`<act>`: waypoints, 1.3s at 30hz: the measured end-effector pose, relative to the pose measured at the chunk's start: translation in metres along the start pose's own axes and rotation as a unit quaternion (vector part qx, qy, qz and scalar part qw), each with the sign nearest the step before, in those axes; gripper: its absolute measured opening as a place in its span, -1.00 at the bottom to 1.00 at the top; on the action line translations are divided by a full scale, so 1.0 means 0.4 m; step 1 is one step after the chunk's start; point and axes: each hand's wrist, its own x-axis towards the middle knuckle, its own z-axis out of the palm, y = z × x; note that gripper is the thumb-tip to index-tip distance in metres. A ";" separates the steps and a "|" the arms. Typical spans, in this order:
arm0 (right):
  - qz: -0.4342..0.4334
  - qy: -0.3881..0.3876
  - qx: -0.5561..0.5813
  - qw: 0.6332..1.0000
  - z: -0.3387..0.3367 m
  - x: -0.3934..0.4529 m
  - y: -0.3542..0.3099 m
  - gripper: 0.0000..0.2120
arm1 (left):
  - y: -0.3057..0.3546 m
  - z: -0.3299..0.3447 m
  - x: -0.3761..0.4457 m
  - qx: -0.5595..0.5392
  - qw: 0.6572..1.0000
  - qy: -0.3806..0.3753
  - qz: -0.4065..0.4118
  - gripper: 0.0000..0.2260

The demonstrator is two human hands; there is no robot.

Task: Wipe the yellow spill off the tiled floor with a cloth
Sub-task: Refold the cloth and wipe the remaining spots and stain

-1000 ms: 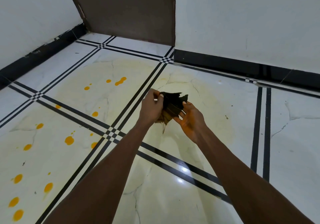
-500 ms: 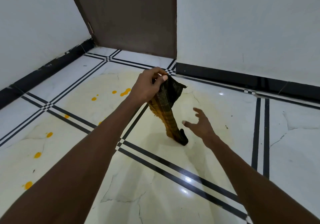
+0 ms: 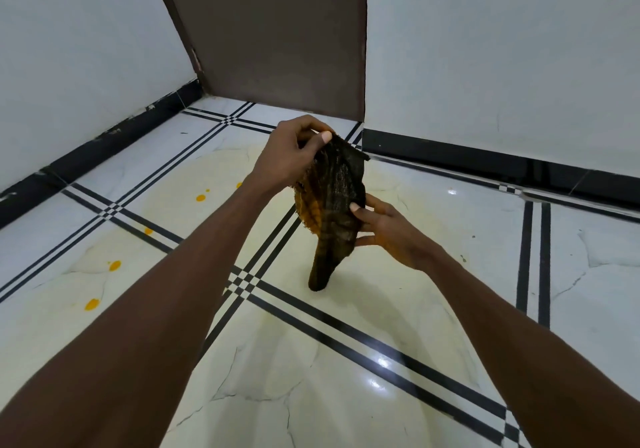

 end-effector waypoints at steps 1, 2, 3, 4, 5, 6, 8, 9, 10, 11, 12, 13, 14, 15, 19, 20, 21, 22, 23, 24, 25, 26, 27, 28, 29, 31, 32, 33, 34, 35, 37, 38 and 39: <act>0.006 -0.002 0.020 1.000 0.013 -0.004 0.006 -0.55 | -0.010 0.002 -0.004 -0.009 1.000 0.013 -0.010 -0.80; 0.006 -0.002 0.031 0.999 0.026 -0.007 0.006 -0.60 | -0.021 0.008 -0.013 -0.019 0.999 0.019 -0.020 -0.79; 0.006 0.002 0.036 0.999 0.038 -0.007 0.004 -0.66 | -0.034 0.016 -0.026 -0.026 0.999 0.020 -0.033 -0.77; 0.007 0.007 0.043 0.999 0.048 -0.007 -0.001 -0.72 | -0.050 0.028 -0.042 -0.029 0.998 0.022 -0.044 -0.74; 0.013 0.014 0.052 0.998 0.055 -0.006 -0.007 -0.75 | -0.071 0.043 -0.062 -0.028 0.998 0.028 -0.056 -0.72; 0.019 0.022 0.067 0.997 0.059 -0.005 -0.015 -0.78 | -0.091 0.059 -0.084 -0.028 0.997 0.040 -0.066 -0.72; 0.035 0.038 0.093 0.994 0.059 -0.001 -0.029 -0.81 | -0.131 0.098 -0.130 -0.035 0.990 0.080 -0.108 -0.77; 0.042 0.046 0.105 0.993 0.058 0.000 -0.035 -0.79 | -0.149 0.116 -0.153 -0.037 0.985 0.100 -0.139 -0.78; 0.049 0.054 0.123 0.990 0.055 -0.001 -0.038 -0.77 | -0.167 0.134 -0.176 -0.041 0.977 0.117 -0.173 -0.77; 0.056 0.060 0.146 0.986 0.051 -0.003 -0.041 -0.74 | -0.182 0.150 -0.196 -0.049 0.968 0.129 -0.208 -0.74; 0.061 0.063 0.171 0.981 0.047 -0.006 -0.044 -0.72 | -0.196 0.165 -0.215 -0.065 0.959 0.133 -0.241 -0.70; 0.064 0.064 0.193 0.977 0.045 -0.008 -0.044 -0.71 | -0.209 0.177 -0.233 -0.087 0.950 0.131 -0.269 -0.66; 0.065 0.064 0.215 0.972 0.042 -0.011 -0.045 -0.71 | -0.217 0.186 -0.247 -0.113 0.943 0.120 -0.290 -0.64; 0.065 0.065 0.235 0.968 0.040 -0.013 -0.046 -0.72 | -0.220 0.194 -0.258 -0.140 0.936 0.105 -0.305 -0.61; 0.065 0.060 0.279 0.956 0.055 -0.019 -0.053 -0.72 | -0.222 0.205 -0.273 -0.212 0.905 0.048 -0.366 -0.50; 0.066 0.059 0.277 0.957 0.059 -0.019 -0.058 -0.70 | -0.220 0.206 -0.272 -0.223 0.899 0.028 -0.377 -0.47; 0.067 0.057 0.271 0.959 0.062 -0.020 -0.065 -0.70 | -0.218 0.207 -0.269 -0.240 0.893 0.013 -0.381 -0.46; 0.070 0.055 0.267 0.960 0.063 -0.021 -0.072 -0.71 | -0.213 0.207 -0.266 -0.262 0.888 0.007 -0.377 -0.47; 0.072 0.055 0.263 0.960 0.062 -0.020 -0.079 -0.72 | -0.208 0.206 -0.261 -0.286 0.883 0.011 -0.372 -0.50; 0.075 0.052 0.262 0.961 0.059 -0.020 -0.085 -0.74 | -0.205 0.206 -0.257 -0.307 0.879 0.019 -0.364 -0.53; 0.078 0.052 0.261 0.961 0.055 -0.020 -0.090 -0.74 | -0.204 0.206 -0.252 -0.323 0.877 0.027 -0.355 -0.53; 0.083 0.053 0.261 0.960 0.051 -0.021 -0.095 -0.75 | -0.203 0.205 -0.247 -0.332 0.877 0.031 -0.345 -0.51; 0.087 0.056 0.264 0.959 0.048 -0.021 -0.099 -0.74 | -0.201 0.203 -0.242 -0.340 0.877 0.030 -0.338 -0.49; 0.092 0.061 0.268 0.957 0.044 -0.020 -0.101 -0.73 | -0.200 0.201 -0.237 -0.354 0.873 0.030 -0.334 -0.50; 0.099 0.069 0.271 0.955 0.041 -0.020 -0.103 -0.72 | -0.200 0.198 -0.233 -0.373 0.866 0.030 -0.332 -0.53; 0.111 0.088 0.266 0.954 0.032 -0.019 -0.105 -0.72 | -0.198 0.186 -0.225 -0.402 0.853 0.034 -0.332 -0.60; 0.115 0.098 0.258 0.954 0.024 -0.019 -0.103 -0.72 | -0.198 0.180 -0.223 -0.402 0.853 0.038 -0.332 -0.63; 0.119 0.109 0.243 0.956 0.015 -0.017 -0.101 -0.73 | -0.197 0.173 -0.219 -0.395 0.857 0.047 -0.326 -0.67; 0.123 0.123 0.224 0.959 0.001 -0.014 -0.095 -0.76 | -0.198 0.166 -0.215 -0.378 0.867 0.064 -0.320 -0.73; 0.127 0.134 0.200 0.962 -0.012 -0.013 -0.087 -0.82 | -0.200 0.158 -0.210 -0.354 0.877 0.085 -0.314 -0.80; 0.142 0.148 0.140 0.969 -0.037 -0.014 -0.075 -0.92 | -0.198 0.144 -0.200 -0.303 0.897 0.114 -0.301 -0.83; 0.150 0.152 0.105 0.971 -0.047 -0.016 -0.071 -0.94 | -0.197 0.138 -0.194 -0.279 0.906 0.118 -0.296 -0.77; 0.152 0.156 0.075 0.973 -0.054 -0.018 -0.068 -0.87 | -0.197 0.132 -0.189 -0.255 0.914 0.117 -0.292 -0.71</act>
